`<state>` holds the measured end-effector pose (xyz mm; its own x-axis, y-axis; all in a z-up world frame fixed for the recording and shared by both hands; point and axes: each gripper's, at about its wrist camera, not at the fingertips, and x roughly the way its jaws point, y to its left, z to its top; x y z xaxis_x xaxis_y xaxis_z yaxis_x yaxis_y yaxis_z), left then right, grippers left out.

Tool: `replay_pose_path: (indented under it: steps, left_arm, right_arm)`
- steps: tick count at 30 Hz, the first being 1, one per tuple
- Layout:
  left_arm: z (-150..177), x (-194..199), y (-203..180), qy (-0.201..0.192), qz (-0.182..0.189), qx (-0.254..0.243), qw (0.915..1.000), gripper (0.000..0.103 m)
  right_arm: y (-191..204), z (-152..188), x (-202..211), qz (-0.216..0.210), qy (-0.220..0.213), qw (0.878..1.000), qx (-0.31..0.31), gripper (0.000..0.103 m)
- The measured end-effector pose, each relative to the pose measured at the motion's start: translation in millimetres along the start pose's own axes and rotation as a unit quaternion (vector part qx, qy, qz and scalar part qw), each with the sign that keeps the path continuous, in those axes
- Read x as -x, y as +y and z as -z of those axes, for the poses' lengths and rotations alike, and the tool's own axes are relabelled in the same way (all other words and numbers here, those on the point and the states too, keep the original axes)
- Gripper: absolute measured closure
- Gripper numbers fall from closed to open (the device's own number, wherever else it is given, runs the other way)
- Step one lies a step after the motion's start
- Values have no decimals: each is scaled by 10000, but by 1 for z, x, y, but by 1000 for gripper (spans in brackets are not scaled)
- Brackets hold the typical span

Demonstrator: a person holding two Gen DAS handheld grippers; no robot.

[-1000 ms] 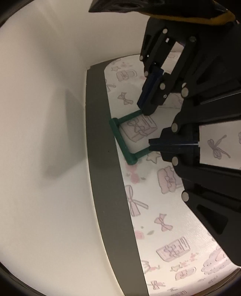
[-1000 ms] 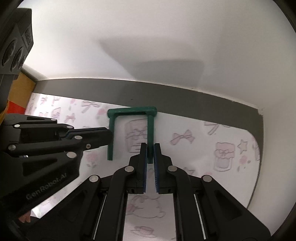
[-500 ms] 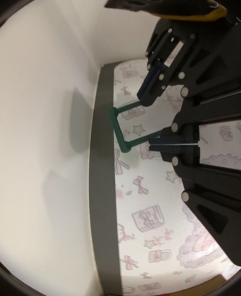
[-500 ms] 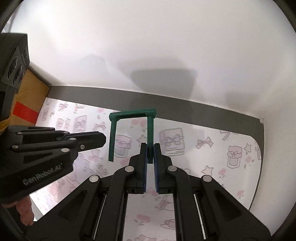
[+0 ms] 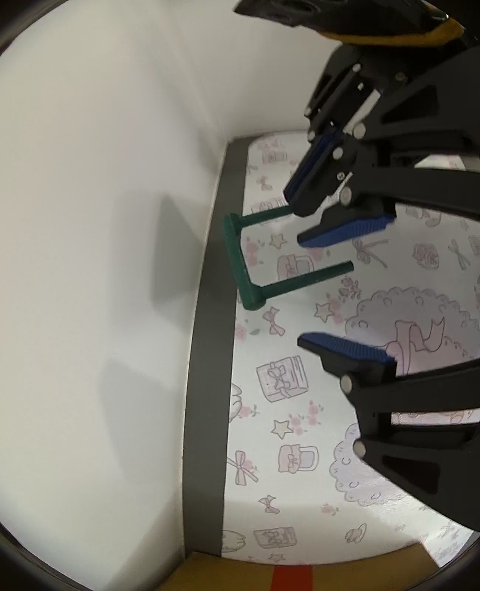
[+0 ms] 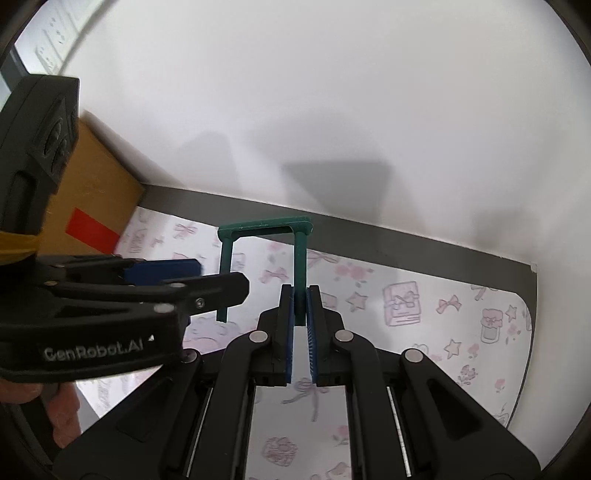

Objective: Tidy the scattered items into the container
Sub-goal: 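Lift and carry the green clip with the right tool over the box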

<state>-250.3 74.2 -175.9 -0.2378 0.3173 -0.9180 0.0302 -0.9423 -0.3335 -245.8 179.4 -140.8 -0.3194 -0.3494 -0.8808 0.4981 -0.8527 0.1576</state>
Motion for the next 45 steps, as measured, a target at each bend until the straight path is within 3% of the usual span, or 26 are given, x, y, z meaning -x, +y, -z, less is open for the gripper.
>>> replay_pose_path:
  steps: [2, 3, 9, 27, 40, 42, 45]
  left_arm:
    - [2, 8, 2, -75, 27, 24, 10000, 88]
    - [3, 18, 7, -122, 59, 28, 9999, 92]
    - [9, 42, 12, -364, 20, 42, 9993, 92]
    - [25, 167, 72, -1130, -243, 296, 9929, 92]
    - [40, 245, 117, -1713, -427, 695, 9818, 92]
    - [44, 256, 125, -1888, -595, 1204, 9728, 92]
    - [50, 271, 139, -1977, -664, 1312, 9692, 92]
  right_arm:
    - [7, -1, 4, -31, -66, 10000, 8, 97]
    - [12, -2, 6, -72, -87, 9999, 24, 97]
    - [35, -5, 17, -114, -243, 9996, 85, 97]
    - [139, -31, 57, -273, -655, 9941, 821, 97]
    - [218, -50, 81, -461, -922, 9842, 1437, 97]
    - [233, -53, 83, -507, -951, 9819, 1557, 97]
    - [253, -56, 86, -562, -981, 9786, 1718, 97]
